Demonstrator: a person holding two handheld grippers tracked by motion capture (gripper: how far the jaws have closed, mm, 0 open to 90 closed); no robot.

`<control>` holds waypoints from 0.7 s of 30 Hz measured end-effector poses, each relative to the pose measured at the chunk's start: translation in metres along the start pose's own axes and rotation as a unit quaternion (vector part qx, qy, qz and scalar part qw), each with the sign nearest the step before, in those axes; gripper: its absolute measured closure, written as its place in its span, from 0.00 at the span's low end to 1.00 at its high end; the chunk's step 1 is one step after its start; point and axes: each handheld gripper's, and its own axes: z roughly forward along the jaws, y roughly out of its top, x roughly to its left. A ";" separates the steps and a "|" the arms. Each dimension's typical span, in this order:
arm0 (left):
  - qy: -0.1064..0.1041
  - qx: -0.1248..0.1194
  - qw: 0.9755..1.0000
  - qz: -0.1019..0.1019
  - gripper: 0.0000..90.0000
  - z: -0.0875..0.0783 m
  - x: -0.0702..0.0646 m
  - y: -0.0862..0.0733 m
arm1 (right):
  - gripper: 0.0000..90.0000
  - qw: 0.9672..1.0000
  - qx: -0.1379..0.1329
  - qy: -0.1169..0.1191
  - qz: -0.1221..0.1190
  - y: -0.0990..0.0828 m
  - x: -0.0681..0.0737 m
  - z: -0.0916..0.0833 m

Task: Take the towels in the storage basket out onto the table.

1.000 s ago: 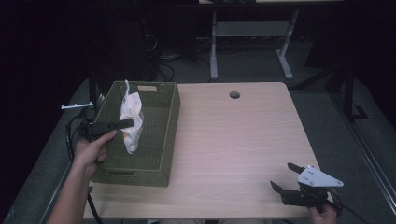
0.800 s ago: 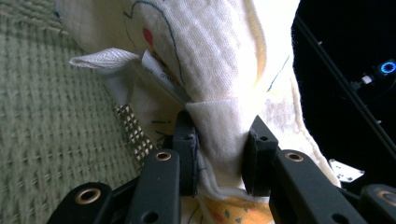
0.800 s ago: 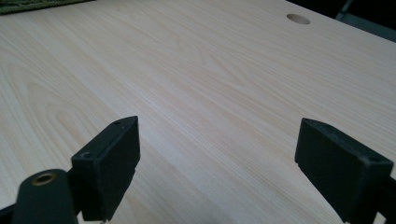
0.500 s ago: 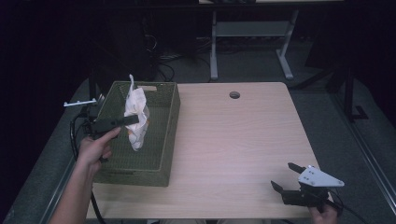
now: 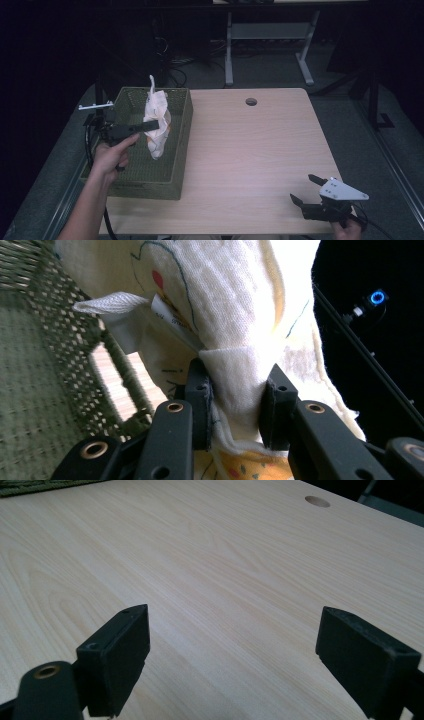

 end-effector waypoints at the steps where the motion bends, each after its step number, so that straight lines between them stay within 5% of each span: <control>1: -0.002 0.002 1.000 0.001 0.79 0.002 -0.001 0.000 | 0.15 1.000 0.000 0.000 0.000 0.000 0.000 0.000; 21: -0.025 0.048 0.998 0.028 0.79 0.051 -0.027 0.001 | 0.15 1.000 -0.004 -0.001 0.003 0.000 -0.002 -0.002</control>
